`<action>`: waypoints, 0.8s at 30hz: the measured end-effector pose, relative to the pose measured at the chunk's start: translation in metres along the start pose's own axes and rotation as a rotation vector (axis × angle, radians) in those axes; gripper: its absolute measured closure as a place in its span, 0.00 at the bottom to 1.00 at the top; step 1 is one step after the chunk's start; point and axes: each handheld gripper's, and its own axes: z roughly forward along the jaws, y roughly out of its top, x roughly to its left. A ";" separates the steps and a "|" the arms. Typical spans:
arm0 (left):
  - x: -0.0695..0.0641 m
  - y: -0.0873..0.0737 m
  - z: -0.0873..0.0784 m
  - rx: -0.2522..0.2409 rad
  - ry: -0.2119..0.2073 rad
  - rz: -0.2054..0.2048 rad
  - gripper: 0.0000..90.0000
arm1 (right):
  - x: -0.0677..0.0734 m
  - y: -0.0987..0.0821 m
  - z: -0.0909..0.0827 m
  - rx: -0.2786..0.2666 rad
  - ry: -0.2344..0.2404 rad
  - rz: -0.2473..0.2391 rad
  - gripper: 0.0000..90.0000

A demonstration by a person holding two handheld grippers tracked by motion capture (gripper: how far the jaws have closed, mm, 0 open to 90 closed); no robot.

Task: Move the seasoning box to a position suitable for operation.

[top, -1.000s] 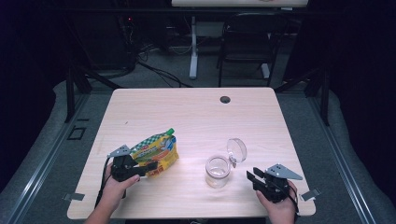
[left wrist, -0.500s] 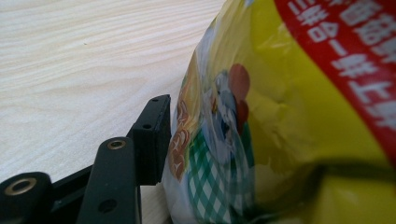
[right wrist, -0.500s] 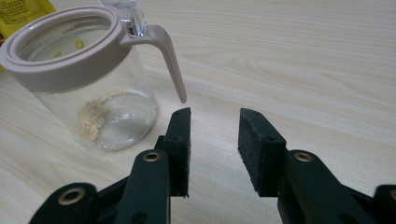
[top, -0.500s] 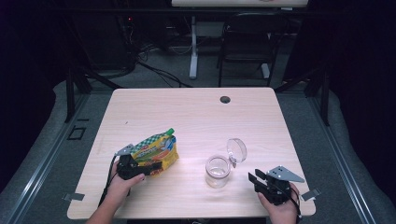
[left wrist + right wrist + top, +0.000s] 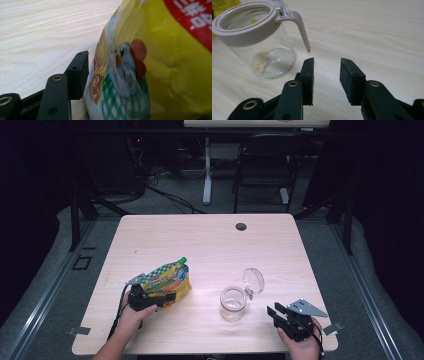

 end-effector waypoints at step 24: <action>0.000 0.003 0.001 0.031 -0.022 0.008 0.55 | 0.000 -0.002 0.001 -0.005 0.003 0.008 0.71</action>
